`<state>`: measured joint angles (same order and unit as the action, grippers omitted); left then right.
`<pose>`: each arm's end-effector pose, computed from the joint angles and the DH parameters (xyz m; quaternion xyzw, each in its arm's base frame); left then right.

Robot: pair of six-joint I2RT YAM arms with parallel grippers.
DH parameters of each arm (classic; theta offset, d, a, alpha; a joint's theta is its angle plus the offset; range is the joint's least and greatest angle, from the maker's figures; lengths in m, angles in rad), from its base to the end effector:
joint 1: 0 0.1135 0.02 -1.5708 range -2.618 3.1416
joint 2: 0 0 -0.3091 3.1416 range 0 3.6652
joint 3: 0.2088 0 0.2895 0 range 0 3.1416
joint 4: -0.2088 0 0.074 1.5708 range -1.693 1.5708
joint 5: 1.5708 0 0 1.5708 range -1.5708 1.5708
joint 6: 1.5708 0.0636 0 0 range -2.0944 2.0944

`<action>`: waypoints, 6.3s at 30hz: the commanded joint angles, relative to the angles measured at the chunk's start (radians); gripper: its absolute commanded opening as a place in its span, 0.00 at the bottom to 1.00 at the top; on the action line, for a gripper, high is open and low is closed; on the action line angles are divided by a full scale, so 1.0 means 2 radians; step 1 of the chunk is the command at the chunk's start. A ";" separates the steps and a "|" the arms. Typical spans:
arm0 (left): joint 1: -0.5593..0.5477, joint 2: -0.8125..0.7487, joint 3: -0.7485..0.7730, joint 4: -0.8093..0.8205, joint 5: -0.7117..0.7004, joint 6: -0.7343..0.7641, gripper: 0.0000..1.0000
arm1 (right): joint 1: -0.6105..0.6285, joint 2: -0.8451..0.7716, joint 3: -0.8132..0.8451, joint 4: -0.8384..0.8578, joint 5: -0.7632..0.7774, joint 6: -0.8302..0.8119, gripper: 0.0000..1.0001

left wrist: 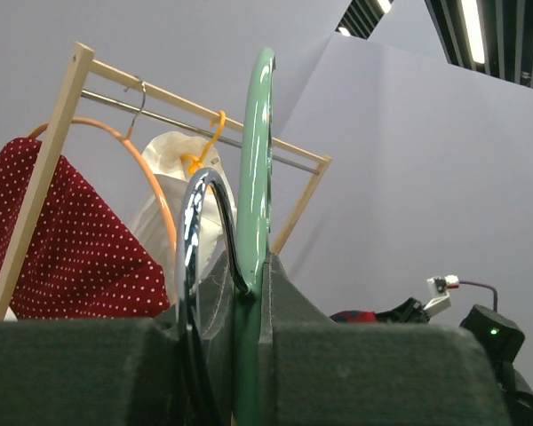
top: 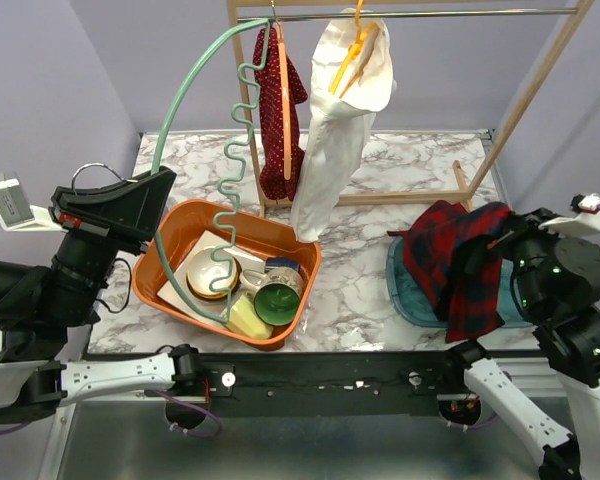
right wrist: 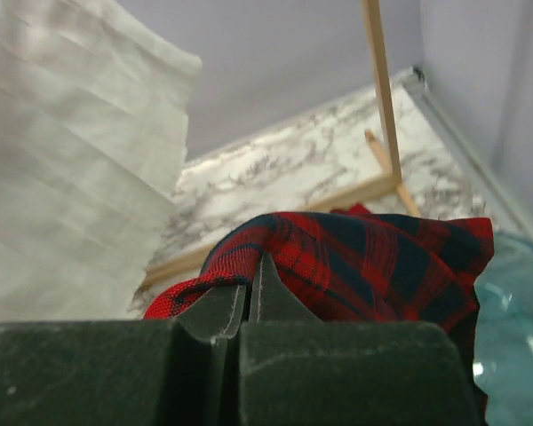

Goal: Remove the skirt from the hanger

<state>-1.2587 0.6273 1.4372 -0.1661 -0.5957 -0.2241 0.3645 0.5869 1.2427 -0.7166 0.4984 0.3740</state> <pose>0.0410 -0.0108 0.6174 -0.0168 0.5013 -0.4807 0.7193 0.0857 0.0002 0.4970 0.1724 0.7050 0.0722 0.6842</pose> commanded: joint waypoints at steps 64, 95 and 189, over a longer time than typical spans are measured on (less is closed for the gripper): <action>-0.003 0.117 0.058 -0.292 0.343 0.013 0.00 | -0.207 0.130 0.142 -0.131 -0.564 -0.137 0.99; -0.003 0.268 0.199 -0.398 0.417 0.083 0.00 | -0.118 0.062 -0.031 -0.018 -0.907 -0.173 0.95; -0.003 0.252 0.166 -0.182 0.018 0.126 0.98 | -0.106 0.320 0.220 0.194 -0.018 -0.376 0.01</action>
<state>-1.2587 1.0836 1.7298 -0.5812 -0.5121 -0.0437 0.1535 1.2289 1.6840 -0.4351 0.4210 -0.3698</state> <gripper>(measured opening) 0.988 0.166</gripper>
